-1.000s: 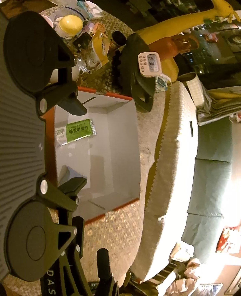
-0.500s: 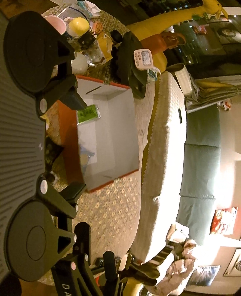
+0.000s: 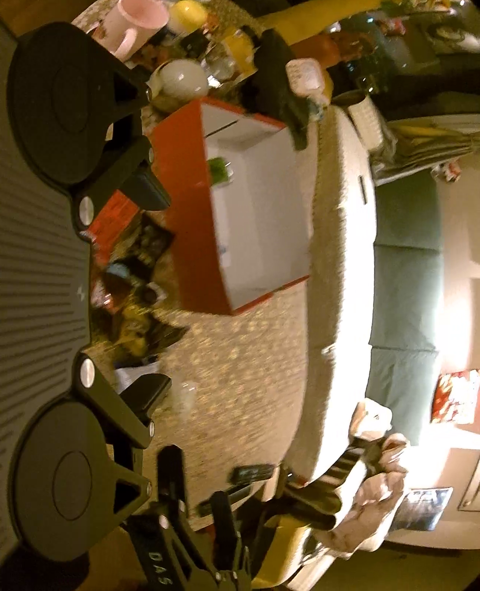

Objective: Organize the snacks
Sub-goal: 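Grasp the brown Oreo bag with the left tool while the right tool grasps the white bag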

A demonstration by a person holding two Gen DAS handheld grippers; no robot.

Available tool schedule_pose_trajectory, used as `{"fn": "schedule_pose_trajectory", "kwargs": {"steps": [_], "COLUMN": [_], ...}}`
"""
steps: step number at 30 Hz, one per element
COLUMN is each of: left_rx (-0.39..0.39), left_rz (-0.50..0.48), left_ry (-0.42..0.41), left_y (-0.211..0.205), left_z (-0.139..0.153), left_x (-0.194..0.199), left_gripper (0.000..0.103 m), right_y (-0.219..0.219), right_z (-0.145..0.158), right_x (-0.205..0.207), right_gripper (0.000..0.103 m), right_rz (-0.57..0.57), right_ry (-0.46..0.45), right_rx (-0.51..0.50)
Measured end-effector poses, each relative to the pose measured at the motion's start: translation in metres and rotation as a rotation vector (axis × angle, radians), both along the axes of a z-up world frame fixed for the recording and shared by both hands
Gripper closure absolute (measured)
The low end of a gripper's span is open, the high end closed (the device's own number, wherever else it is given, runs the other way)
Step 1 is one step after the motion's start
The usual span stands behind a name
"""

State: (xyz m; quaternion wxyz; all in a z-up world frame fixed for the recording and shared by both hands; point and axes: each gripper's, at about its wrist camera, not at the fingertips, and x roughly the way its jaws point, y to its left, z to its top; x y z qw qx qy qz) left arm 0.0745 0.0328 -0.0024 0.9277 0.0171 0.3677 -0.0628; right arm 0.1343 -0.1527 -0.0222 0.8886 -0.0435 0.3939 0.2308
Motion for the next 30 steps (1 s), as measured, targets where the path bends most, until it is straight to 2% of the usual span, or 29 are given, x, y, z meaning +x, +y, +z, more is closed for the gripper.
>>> {"fn": "schedule_pose_trajectory", "kwargs": {"steps": [6,14,21,30], "left_rx": [-0.01,0.0,0.003,0.005], "left_rz": [-0.066,-0.109,-0.118,-0.143], "left_ry": [0.091,0.179,0.236,0.295], "left_y": [-0.006,-0.011,-0.008,-0.008], "left_z": [-0.029,-0.062,-0.087,-0.113], "left_x": [0.004,0.017,0.039,0.061], "left_gripper": [0.007,0.007,0.007,0.007], "right_y": [-0.022,-0.038,-0.029,-0.013], "right_z": [-0.018,-0.05,-0.072,-0.102], "right_x": [-0.003,0.024,0.061,0.1], "right_gripper": [0.0,0.001,0.004,0.013], "right_rz": [-0.012,-0.069,-0.058,-0.039], "right_ry": [0.027,0.093,0.117,0.156], "right_rx": [-0.004,-0.017,-0.073,-0.137]}}
